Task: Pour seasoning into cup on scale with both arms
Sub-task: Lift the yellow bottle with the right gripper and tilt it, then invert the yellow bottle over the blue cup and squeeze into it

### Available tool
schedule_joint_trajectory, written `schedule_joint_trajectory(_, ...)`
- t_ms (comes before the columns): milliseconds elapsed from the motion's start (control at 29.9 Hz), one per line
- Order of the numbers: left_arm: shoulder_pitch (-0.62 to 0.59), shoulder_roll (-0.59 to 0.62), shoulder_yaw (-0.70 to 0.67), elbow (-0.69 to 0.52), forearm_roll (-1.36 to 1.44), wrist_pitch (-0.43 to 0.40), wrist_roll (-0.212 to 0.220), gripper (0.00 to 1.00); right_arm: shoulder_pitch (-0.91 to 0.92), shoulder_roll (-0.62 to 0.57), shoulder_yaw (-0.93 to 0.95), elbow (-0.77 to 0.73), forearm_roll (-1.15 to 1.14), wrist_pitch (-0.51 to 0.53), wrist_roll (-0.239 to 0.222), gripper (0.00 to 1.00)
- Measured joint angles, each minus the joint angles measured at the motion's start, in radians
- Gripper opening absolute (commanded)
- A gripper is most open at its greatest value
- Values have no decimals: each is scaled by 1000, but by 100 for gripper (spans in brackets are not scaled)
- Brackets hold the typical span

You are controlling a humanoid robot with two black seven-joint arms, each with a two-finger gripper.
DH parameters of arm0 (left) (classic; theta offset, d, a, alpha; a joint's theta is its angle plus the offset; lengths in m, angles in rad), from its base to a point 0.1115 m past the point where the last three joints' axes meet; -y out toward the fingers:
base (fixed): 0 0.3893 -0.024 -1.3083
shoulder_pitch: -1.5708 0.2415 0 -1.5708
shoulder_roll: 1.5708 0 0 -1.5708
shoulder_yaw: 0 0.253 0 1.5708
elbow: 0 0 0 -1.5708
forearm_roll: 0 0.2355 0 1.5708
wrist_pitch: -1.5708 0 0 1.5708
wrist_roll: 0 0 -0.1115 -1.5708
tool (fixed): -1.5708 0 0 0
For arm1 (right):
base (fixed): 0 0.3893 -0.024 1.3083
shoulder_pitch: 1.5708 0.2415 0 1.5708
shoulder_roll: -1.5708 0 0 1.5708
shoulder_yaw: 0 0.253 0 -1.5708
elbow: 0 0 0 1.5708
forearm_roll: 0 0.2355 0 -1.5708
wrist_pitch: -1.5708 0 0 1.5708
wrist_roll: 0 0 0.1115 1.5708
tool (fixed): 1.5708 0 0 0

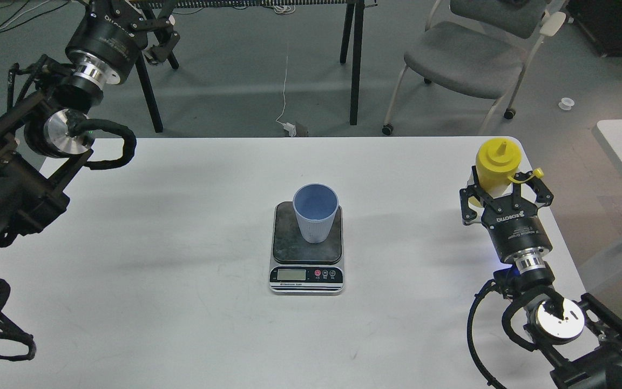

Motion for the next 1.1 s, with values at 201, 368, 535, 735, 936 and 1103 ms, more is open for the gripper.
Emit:
schedule_joint_trajectory(201, 76, -18, -55, 3, -94, -39, 0, 99, 152, -38, -26, 18, -293, -173, 24, 40)
schedule_joint_trajectory(368, 134, -23, -107, 21, -129, -74, 6, 99, 275, -62, -119, 12, -426, -283, 33, 39)
schedule_joint_trajectory(535, 173, -16, -113, 83, -132, -167, 7, 99, 434, -118, -301, 0, -529, -369, 41, 39)
schedule_joint_trajectory(735, 202, -7, -113, 120, -132, -203, 7, 99, 617, -152, -558, -15, -793, -501, 92, 39)
schedule_joint_trajectory(936, 218, -4, -112, 121, -129, -205, 7, 99, 792, -138, -795, -71, -963, -592, 127, 38)
schedule_joint_trajectory(1103, 219, -4, -107, 121, -123, -205, 7, 99, 908, -93, -950, -141, -1118, -625, 138, 36)
